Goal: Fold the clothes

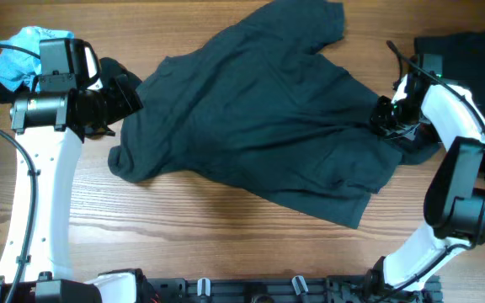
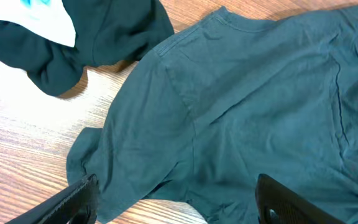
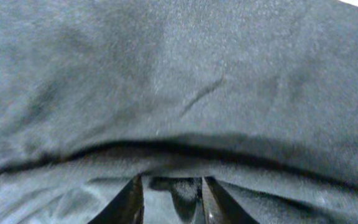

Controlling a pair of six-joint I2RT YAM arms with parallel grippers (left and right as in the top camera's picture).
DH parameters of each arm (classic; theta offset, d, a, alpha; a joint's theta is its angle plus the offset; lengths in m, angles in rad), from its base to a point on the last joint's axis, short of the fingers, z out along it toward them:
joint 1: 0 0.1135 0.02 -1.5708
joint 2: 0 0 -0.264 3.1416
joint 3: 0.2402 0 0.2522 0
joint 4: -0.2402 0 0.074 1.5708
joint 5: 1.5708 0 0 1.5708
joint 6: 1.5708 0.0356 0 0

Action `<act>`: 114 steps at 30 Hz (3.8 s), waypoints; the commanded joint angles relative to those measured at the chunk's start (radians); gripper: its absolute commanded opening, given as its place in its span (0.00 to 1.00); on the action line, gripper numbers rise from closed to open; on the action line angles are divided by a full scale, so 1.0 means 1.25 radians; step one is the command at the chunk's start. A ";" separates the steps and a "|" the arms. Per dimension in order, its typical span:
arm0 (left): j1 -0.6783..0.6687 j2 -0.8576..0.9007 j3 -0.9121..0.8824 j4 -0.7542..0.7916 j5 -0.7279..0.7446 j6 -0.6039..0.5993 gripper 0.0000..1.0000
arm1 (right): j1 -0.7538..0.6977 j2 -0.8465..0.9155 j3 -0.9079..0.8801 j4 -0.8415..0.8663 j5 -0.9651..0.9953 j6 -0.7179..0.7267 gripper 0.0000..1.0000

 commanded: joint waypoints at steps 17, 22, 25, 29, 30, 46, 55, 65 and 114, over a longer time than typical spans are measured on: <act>0.004 -0.007 0.013 0.078 -0.009 0.016 0.83 | 0.030 0.257 0.016 0.414 0.055 0.014 0.04; 0.004 -0.007 0.013 0.133 -0.009 0.016 0.82 | 0.030 0.387 0.119 0.555 0.061 0.011 0.05; 0.004 -0.007 0.013 0.160 -0.009 0.005 0.81 | 0.031 0.464 0.230 0.559 0.061 0.002 0.05; 0.004 -0.007 0.013 0.167 -0.009 -0.006 0.81 | 0.035 0.502 0.351 0.512 0.061 -0.016 0.06; 0.004 -0.006 0.013 0.164 -0.009 -0.006 0.81 | 0.035 0.495 0.383 0.477 0.060 -0.016 0.09; -0.017 0.107 0.010 -0.059 0.064 -0.027 0.38 | 0.036 0.236 0.901 -0.566 -0.157 -0.034 0.99; -0.168 0.255 0.010 -0.060 0.066 -0.023 0.04 | 0.101 0.179 0.759 -0.620 -0.119 0.049 0.04; -0.198 0.325 0.010 -0.044 0.066 -0.023 0.07 | 0.263 -0.010 0.618 -0.620 0.084 0.161 0.04; -0.198 0.415 -0.210 0.295 -0.178 -0.276 0.04 | 0.132 -0.089 -0.124 -0.039 0.150 0.215 0.04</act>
